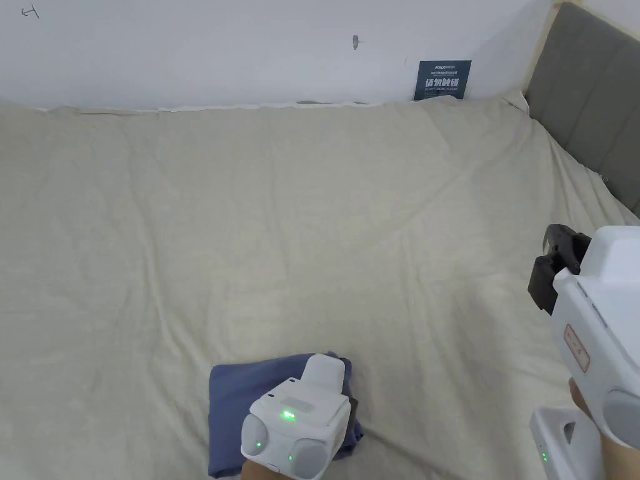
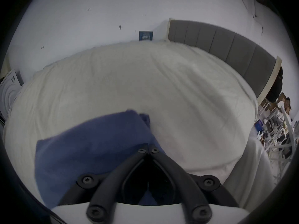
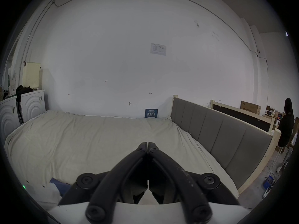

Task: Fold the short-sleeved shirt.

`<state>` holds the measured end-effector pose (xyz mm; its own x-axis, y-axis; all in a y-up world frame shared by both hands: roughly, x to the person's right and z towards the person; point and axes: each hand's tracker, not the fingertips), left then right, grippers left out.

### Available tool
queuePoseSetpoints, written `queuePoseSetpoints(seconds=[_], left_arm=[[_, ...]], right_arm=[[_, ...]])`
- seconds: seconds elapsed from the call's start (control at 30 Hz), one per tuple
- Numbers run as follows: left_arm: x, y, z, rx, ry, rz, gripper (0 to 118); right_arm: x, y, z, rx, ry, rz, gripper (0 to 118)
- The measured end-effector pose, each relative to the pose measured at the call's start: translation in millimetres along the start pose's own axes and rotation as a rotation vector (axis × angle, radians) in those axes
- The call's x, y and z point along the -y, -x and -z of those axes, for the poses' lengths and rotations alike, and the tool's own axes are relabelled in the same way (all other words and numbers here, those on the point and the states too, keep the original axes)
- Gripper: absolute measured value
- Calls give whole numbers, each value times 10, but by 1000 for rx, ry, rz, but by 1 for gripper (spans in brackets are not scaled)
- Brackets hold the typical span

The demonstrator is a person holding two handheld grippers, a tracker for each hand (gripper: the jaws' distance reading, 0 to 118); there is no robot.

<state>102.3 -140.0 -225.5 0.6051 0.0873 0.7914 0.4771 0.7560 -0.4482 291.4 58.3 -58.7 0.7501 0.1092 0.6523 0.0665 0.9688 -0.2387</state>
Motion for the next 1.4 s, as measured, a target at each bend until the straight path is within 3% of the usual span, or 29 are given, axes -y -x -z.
queuePoseSetpoints(seconds=[0.23,0.37,0.7,1.03,1.4], left_arm=[[-665,220,-989,-50,-301,53,0],[-931,407,-1482,-140,-434,108,0],[-1200,1017,-2337,-401,-641,96,0],[-1007,1635,-2580,-578,-676,45,0],[-897,1785,-2562,-605,-666,-13,0]], right_arm=[[-206,184,-167,-34,-73,5,2],[-341,320,-281,-58,-123,12,2],[-581,661,-481,-106,-222,-13,2],[-577,924,-479,-141,-242,-32,2],[-502,990,-423,-160,-211,-39,2]])
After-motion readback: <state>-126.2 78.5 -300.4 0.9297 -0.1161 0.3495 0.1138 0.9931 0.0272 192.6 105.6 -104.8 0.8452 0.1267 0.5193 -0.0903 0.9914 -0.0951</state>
